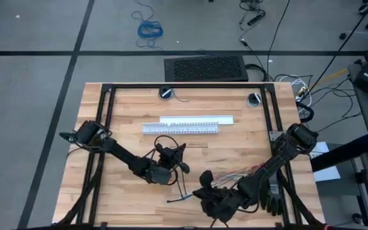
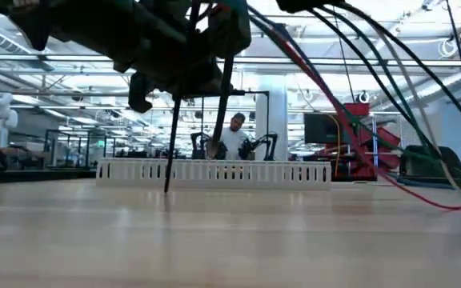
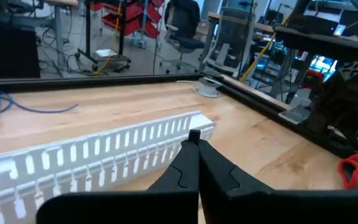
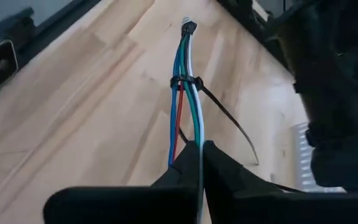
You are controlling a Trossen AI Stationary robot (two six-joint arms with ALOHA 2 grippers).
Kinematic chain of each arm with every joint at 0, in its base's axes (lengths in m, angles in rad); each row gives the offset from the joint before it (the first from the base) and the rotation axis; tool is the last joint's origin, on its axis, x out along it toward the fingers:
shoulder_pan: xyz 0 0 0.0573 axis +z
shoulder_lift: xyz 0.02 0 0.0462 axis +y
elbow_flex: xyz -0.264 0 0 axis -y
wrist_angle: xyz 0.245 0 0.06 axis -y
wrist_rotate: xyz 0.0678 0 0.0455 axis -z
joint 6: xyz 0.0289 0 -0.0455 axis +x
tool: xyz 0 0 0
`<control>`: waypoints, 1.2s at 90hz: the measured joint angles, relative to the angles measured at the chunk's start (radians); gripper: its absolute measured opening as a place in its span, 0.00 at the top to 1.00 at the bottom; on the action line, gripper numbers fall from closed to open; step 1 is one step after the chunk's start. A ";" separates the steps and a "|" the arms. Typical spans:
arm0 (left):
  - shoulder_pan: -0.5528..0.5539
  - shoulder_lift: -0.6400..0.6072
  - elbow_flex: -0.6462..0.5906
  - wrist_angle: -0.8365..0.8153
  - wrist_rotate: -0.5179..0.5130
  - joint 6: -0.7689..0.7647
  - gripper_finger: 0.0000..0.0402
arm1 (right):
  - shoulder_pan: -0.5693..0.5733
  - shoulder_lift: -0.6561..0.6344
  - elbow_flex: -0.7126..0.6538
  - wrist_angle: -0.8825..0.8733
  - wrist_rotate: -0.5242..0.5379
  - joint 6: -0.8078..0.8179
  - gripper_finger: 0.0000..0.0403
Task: Ziptie cables
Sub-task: Assemble the cable wires with the second cable zip tie
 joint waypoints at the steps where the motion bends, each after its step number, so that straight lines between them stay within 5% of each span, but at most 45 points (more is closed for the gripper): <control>1: 0.000 0.000 0.000 -0.004 0.000 -0.004 1.00 | 0.000 0.000 0.000 0.000 0.004 0.000 1.00; 25: 0.015 0.006 0.000 -0.153 0.015 -0.159 1.00 | 0.000 0.000 0.010 -0.002 0.043 -0.029 1.00; 55: 0.035 0.104 0.000 -0.128 0.044 -0.294 1.00 | 0.002 0.000 0.012 -0.009 0.041 -0.039 1.00; 85: 0.012 0.108 0.000 0.208 0.113 -0.106 1.00 | -0.056 0.001 -0.044 -0.004 0.031 -0.052 1.00; 108: 0.006 0.108 0.000 0.254 0.132 -0.055 1.00 | -0.121 0.002 -0.183 0.260 -0.090 -0.105 1.00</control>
